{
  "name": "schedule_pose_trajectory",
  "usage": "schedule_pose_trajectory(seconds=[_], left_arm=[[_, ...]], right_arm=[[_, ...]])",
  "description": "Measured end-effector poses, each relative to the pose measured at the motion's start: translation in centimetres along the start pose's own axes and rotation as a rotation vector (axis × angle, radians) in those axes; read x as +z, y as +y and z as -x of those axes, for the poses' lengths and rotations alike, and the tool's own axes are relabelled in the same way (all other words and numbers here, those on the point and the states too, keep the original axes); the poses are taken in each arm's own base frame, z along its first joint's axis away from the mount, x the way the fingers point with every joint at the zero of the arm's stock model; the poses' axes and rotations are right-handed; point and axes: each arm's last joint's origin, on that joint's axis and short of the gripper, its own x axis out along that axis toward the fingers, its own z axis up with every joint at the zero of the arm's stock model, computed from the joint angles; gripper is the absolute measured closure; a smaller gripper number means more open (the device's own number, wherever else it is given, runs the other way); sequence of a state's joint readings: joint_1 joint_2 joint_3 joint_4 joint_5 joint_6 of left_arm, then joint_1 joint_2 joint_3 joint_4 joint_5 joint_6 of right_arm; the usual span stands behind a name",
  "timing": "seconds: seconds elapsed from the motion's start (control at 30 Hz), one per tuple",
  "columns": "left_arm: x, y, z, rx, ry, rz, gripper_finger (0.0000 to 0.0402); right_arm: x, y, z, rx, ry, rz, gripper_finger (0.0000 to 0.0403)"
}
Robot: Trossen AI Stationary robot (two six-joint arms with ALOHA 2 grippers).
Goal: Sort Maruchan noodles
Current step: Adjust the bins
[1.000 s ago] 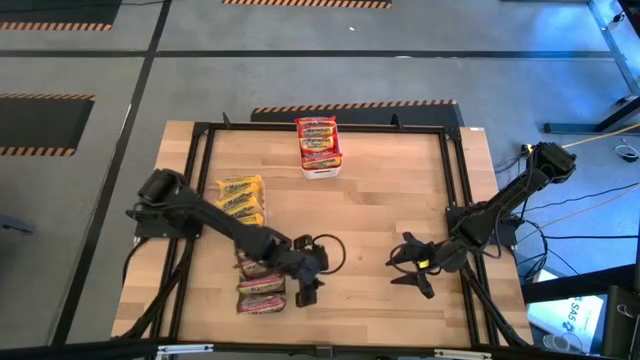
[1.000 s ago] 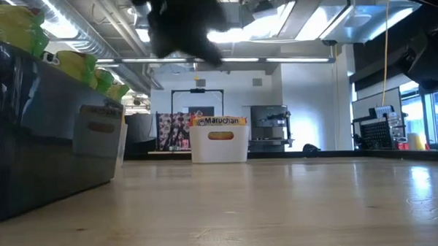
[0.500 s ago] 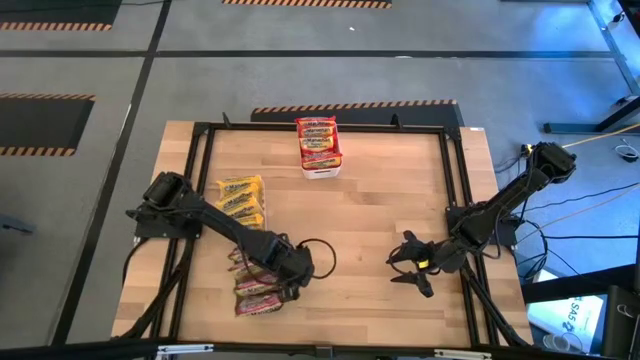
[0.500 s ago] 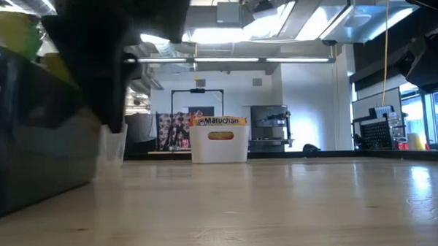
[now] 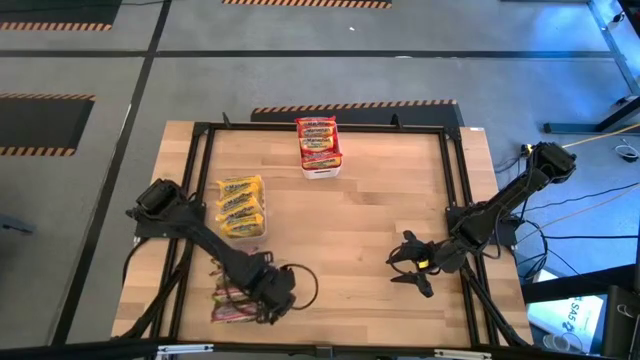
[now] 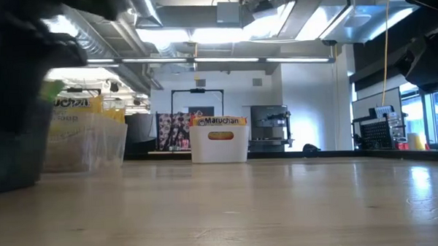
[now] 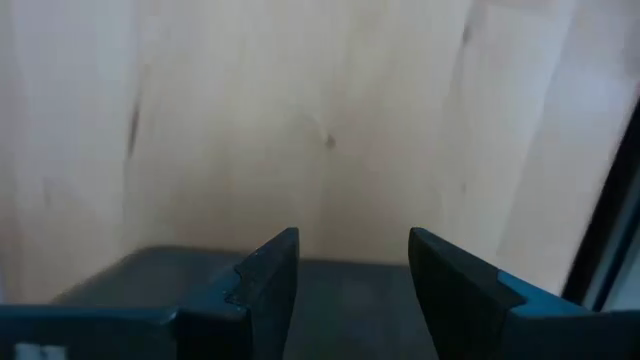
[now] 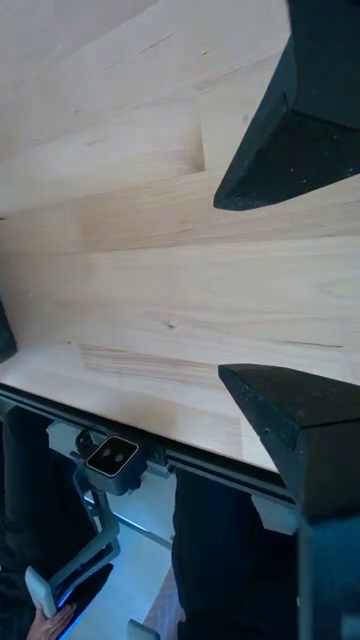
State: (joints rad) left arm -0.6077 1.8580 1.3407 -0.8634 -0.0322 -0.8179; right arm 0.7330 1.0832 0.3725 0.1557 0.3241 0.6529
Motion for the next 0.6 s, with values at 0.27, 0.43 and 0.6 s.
schedule_pose_trajectory(seconds=[0.27,0.43,0.6], left_arm=[[-2.9,-0.8,0.2,0.097,0.089,0.060,0.0218],[-3.8,-1.4,0.3,0.104,0.094,0.062,0.0218],[-2.9,-1.1,1.2,0.073,0.065,0.082,0.0218]], right_arm=[[0.1,0.0,0.0,0.004,-0.006,-0.002,0.0162],[0.1,0.0,0.0,0.004,-0.006,-0.003,0.0162],[0.1,0.0,0.0,0.000,-0.010,-0.003,0.0162]])
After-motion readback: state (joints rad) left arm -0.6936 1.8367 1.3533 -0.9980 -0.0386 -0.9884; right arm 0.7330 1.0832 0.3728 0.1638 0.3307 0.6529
